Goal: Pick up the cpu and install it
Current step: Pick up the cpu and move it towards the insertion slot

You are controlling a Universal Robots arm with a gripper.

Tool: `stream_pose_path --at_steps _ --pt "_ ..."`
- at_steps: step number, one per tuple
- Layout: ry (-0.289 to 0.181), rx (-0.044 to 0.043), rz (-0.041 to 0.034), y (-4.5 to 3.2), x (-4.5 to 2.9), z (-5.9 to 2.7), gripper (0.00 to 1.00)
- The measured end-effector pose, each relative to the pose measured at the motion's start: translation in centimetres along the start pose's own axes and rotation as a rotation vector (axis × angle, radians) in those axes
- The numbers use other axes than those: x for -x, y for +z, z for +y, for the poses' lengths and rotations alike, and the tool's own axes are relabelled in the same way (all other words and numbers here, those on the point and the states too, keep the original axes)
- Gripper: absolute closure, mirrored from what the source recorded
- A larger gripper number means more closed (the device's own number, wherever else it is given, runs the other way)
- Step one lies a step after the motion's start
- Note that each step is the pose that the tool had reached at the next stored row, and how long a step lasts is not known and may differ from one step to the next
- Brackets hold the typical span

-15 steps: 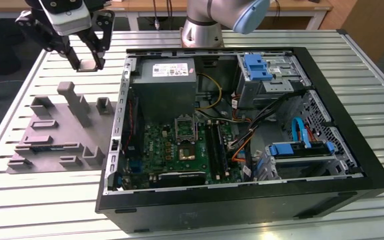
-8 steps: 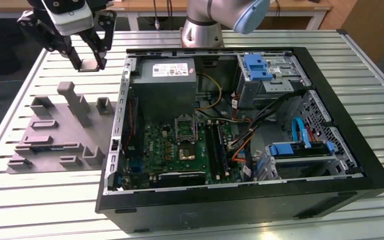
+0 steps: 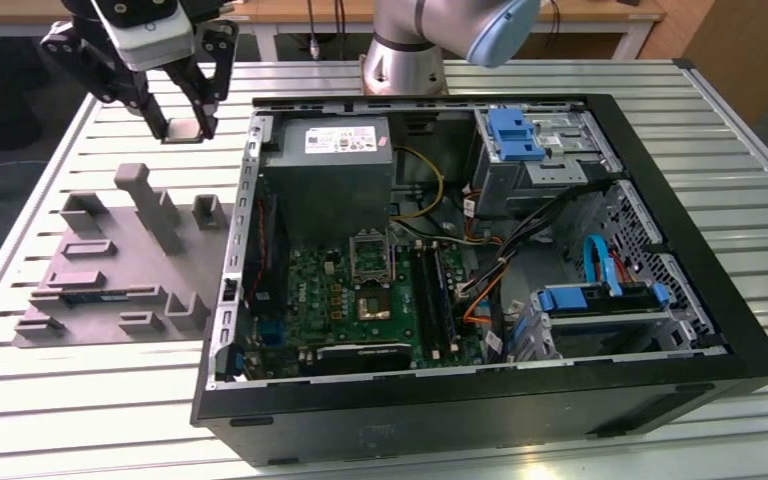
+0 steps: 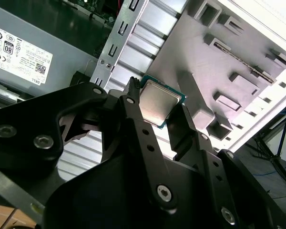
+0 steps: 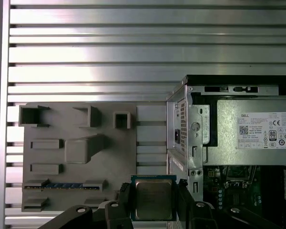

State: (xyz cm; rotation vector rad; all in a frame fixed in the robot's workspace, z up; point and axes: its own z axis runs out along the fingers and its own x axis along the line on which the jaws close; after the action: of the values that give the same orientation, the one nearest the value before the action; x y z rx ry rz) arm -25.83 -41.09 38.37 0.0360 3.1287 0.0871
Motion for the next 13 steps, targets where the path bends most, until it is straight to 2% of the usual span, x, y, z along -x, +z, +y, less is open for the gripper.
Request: stream_pose_path --at_steps 13 --pt "0.0 0.0 0.0 0.01 0.49 0.01 0.53"
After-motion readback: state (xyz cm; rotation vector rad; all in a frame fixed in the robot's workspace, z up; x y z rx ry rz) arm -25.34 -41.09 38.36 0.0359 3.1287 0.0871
